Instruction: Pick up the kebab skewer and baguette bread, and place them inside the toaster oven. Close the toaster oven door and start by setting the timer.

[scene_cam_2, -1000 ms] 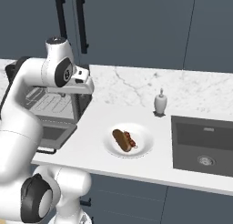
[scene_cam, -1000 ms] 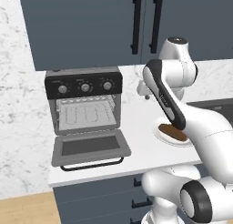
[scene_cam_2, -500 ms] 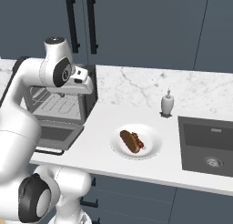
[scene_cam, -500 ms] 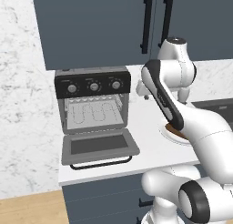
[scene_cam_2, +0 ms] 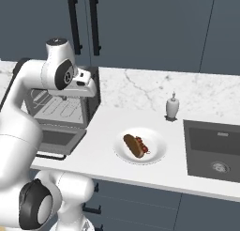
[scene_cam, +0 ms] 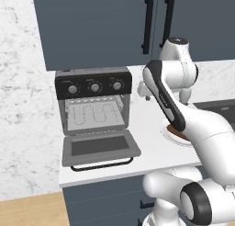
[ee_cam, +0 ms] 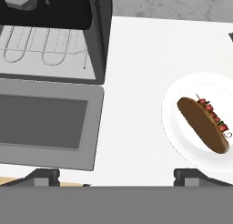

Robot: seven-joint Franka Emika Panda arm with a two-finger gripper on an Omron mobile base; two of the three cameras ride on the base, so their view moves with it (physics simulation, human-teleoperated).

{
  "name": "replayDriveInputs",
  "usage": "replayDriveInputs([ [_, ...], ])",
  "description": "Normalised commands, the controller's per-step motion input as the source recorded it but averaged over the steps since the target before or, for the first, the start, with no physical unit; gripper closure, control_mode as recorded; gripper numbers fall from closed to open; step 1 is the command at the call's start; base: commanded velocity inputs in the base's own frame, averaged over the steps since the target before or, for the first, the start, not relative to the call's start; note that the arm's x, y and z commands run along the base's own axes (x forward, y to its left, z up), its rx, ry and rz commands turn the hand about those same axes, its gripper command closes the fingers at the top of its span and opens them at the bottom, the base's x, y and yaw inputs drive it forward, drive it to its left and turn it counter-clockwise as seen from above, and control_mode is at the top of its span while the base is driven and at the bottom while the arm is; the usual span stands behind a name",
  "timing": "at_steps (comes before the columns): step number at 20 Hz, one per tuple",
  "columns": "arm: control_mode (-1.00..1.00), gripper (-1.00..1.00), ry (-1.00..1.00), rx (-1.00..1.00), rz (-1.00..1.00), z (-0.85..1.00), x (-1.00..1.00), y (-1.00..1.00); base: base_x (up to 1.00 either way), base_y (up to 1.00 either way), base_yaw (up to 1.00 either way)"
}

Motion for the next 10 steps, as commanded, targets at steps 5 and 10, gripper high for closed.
replayDriveInputs([
  [5,-1.0,-1.0,0.0,0.0,0.0,0.0,0.0,0.0,0.0,0.0,0.0],
  [10,-1.0,-1.0,0.0,0.0,0.0,0.0,0.0,0.0,0.0,0.0,0.0],
])
